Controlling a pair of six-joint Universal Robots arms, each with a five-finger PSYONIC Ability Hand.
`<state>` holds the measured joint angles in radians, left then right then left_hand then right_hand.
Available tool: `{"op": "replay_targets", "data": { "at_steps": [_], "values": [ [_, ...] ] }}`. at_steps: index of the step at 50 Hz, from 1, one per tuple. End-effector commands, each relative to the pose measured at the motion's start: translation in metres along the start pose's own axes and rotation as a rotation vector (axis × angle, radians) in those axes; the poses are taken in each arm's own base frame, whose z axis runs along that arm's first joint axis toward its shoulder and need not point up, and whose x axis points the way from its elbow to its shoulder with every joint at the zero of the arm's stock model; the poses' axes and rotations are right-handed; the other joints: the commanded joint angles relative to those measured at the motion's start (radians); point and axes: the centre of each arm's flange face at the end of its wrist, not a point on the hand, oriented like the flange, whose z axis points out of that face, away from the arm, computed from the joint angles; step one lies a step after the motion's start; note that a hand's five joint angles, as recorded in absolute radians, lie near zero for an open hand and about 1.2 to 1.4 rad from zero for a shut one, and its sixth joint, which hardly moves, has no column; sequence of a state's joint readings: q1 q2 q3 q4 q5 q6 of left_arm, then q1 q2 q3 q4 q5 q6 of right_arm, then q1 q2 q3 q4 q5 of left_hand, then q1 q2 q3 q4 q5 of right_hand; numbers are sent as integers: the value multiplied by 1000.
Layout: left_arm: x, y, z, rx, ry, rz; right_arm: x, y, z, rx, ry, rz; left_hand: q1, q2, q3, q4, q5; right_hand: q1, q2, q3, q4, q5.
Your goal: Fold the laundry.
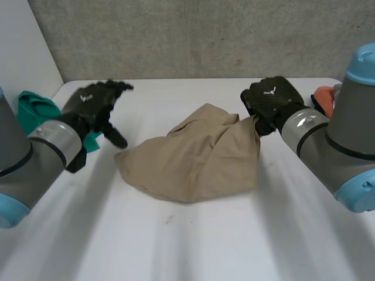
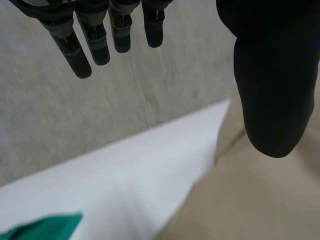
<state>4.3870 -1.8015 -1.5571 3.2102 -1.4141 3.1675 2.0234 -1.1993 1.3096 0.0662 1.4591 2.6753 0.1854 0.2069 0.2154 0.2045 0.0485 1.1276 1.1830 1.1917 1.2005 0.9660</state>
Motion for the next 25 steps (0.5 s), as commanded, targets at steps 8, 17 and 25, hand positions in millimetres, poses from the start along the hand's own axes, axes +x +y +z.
{"op": "replay_targets", "data": {
  "at_steps": [8, 17, 25],
  "values": [
    [-20, 85, 13, -230, 32, 265, -14, 89, 3, -384, -124, -210, -11, -32, -41, -30, -48, -720, -776, -784, -793, -733],
    [-20, 92, 37, -164, 51, 326, 24, 46, -5, -222, 36, -141, 137, 115, 107, 117, 99, -953, -1009, -1017, -1026, -966],
    [-4, 110, 59, -166, 114, 344, 63, 25, -31, -125, 84, -58, 204, 183, 174, 185, 166, -953, -1009, -1017, -1026, -966]
  ]
}}
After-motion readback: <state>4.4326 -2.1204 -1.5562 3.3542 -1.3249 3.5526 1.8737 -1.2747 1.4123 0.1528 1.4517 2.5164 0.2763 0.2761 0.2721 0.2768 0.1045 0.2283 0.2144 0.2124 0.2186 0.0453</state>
